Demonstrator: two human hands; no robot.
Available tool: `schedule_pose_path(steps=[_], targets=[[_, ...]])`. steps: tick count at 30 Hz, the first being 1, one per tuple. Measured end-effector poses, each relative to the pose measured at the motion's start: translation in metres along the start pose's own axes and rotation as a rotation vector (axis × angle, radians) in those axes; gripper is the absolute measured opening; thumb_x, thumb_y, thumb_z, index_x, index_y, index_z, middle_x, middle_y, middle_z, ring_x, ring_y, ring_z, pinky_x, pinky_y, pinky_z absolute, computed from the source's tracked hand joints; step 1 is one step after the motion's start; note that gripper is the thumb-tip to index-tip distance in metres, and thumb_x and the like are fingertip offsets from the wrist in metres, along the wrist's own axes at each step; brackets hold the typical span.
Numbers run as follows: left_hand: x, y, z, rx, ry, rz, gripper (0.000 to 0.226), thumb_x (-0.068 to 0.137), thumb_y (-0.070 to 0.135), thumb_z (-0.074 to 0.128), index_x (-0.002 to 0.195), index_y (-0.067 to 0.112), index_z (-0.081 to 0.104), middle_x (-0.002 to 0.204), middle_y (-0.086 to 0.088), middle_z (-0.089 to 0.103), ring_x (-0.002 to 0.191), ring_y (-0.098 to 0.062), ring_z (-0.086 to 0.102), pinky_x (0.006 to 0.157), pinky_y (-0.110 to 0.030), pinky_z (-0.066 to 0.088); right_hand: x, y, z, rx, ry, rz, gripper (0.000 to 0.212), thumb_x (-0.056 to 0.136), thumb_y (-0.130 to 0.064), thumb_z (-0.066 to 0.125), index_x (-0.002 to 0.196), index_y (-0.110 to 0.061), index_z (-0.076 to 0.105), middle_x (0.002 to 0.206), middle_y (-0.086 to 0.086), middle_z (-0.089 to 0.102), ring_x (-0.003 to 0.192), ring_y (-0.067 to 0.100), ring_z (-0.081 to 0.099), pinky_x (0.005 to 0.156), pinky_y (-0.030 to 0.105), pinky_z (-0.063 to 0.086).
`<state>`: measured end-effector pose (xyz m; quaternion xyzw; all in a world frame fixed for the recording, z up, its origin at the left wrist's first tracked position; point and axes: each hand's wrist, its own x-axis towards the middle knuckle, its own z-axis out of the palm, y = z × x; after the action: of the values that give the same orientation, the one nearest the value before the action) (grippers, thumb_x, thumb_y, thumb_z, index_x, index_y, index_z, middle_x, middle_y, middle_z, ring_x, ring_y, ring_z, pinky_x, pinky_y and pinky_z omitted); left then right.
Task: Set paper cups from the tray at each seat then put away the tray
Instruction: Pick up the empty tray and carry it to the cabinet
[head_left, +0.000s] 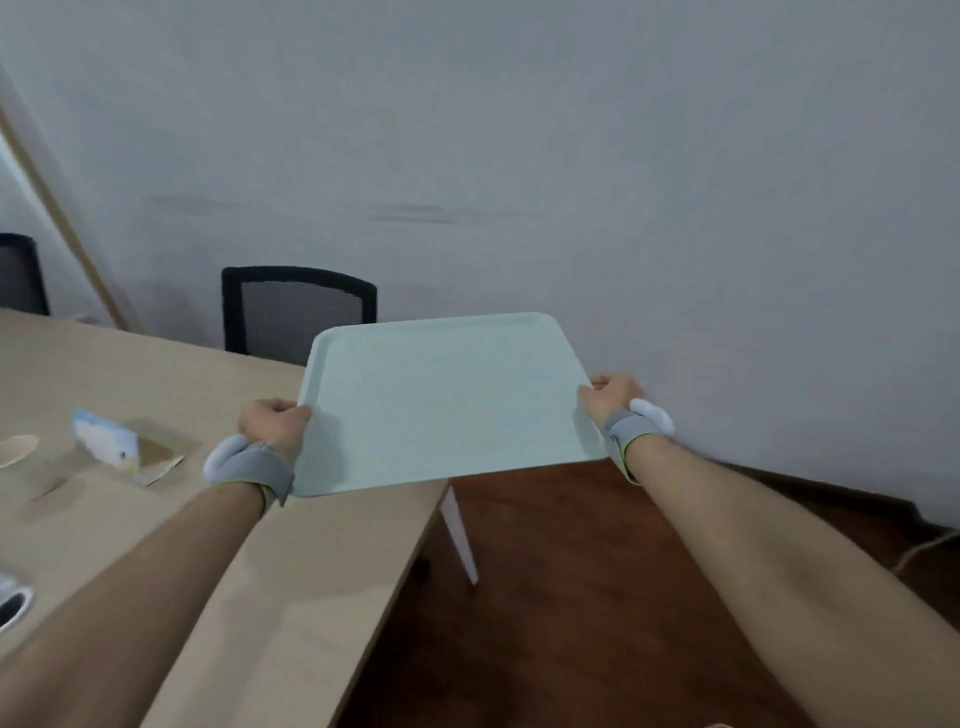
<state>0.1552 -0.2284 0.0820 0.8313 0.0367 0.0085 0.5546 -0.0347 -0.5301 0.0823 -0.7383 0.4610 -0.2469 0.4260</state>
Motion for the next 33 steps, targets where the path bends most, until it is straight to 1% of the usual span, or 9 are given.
schedule_pose_path(steps=[7, 11, 14, 17, 21, 25, 27, 30, 33], targets=[[-0.094, 0.078, 0.140, -0.029, -0.351, 0.141, 0.006, 0.079, 0.009, 0.063, 0.075, 0.005, 0.062, 0.077, -0.014, 0.061, 0.068, -0.028, 0.057, 0.070, -0.034, 0.047, -0.021, 0.086, -0.173, -0.004, 0.286, 0.176, 0.029, 0.086, -0.017, 0.055, 0.109, -0.001, 0.063, 0.113, 0.019, 0.065, 0.100, 0.034, 0.062, 0.084, 0.034, 0.049], [-0.189, 0.111, 0.214, -0.021, -0.547, 0.218, 0.013, 0.077, 0.008, 0.064, 0.066, 0.009, 0.059, 0.058, -0.009, 0.054, 0.051, -0.023, 0.050, 0.060, -0.028, 0.044, -0.061, 0.143, -0.278, -0.008, 0.469, 0.274, 0.030, 0.086, -0.017, 0.055, 0.113, -0.004, 0.062, 0.115, 0.017, 0.066, 0.104, 0.034, 0.061, 0.088, 0.031, 0.047], [-0.271, 0.127, 0.261, 0.000, -0.700, 0.277, 0.014, 0.076, 0.011, 0.065, 0.063, 0.012, 0.060, 0.053, 0.000, 0.049, 0.051, -0.020, 0.049, 0.067, -0.028, 0.042, -0.102, 0.188, -0.351, 0.011, 0.609, 0.368, 0.032, 0.086, -0.017, 0.055, 0.115, -0.004, 0.060, 0.119, 0.017, 0.064, 0.108, 0.033, 0.060, 0.091, 0.030, 0.045], [-0.360, 0.134, 0.299, 0.004, -0.830, 0.325, 0.022, 0.076, 0.011, 0.065, 0.056, 0.016, 0.056, 0.054, -0.001, 0.052, 0.055, -0.020, 0.052, 0.069, -0.027, 0.041, -0.149, 0.230, -0.420, 0.043, 0.741, 0.456, 0.033, 0.086, -0.016, 0.055, 0.117, -0.004, 0.059, 0.122, 0.016, 0.062, 0.109, 0.032, 0.059, 0.092, 0.029, 0.045], [-0.493, 0.139, 0.340, -0.019, -1.006, 0.403, 0.005, 0.076, 0.010, 0.061, 0.072, 0.010, 0.066, 0.074, -0.012, 0.060, 0.067, -0.024, 0.057, 0.070, -0.029, 0.045, -0.221, 0.287, -0.512, 0.030, 0.881, 0.573, 0.032, 0.085, -0.016, 0.054, 0.114, -0.003, 0.061, 0.118, 0.017, 0.064, 0.104, 0.033, 0.061, 0.080, 0.028, 0.046], [-0.614, 0.142, 0.369, -0.034, -1.166, 0.490, 0.008, 0.075, 0.011, 0.063, 0.067, 0.013, 0.062, 0.074, -0.013, 0.060, 0.065, -0.024, 0.056, 0.061, -0.029, 0.046, -0.291, 0.335, -0.581, 0.042, 1.051, 0.674, 0.031, 0.083, -0.016, 0.054, 0.111, -0.005, 0.063, 0.117, 0.016, 0.064, 0.105, 0.033, 0.061, 0.083, 0.027, 0.046], [-0.660, 0.144, 0.378, -0.029, -1.233, 0.522, 0.005, 0.074, 0.013, 0.064, 0.069, 0.015, 0.063, 0.070, -0.012, 0.061, 0.063, -0.024, 0.056, 0.066, -0.029, 0.045, -0.320, 0.353, -0.603, 0.066, 1.107, 0.729, 0.033, 0.084, -0.016, 0.054, 0.113, -0.005, 0.062, 0.120, 0.016, 0.062, 0.108, 0.033, 0.059, 0.085, 0.027, 0.046], [-0.726, 0.145, 0.396, -0.012, -1.349, 0.557, 0.008, 0.064, 0.021, 0.067, 0.064, 0.013, 0.064, 0.060, -0.006, 0.062, 0.054, -0.021, 0.057, 0.067, -0.030, 0.048, -0.364, 0.377, -0.630, 0.058, 1.201, 0.793, 0.030, 0.082, -0.015, 0.055, 0.105, 0.001, 0.066, 0.110, 0.019, 0.067, 0.099, 0.035, 0.063, 0.081, 0.033, 0.051], [-0.795, 0.144, 0.420, 0.007, -1.477, 0.603, 0.014, 0.062, 0.023, 0.074, 0.072, 0.017, 0.066, 0.074, -0.010, 0.065, 0.061, -0.023, 0.059, 0.070, -0.032, 0.051, -0.407, 0.395, -0.650, 0.057, 1.295, 0.875, 0.027, 0.081, -0.018, 0.054, 0.099, -0.003, 0.068, 0.103, 0.016, 0.070, 0.084, 0.033, 0.064, 0.080, 0.034, 0.053]])
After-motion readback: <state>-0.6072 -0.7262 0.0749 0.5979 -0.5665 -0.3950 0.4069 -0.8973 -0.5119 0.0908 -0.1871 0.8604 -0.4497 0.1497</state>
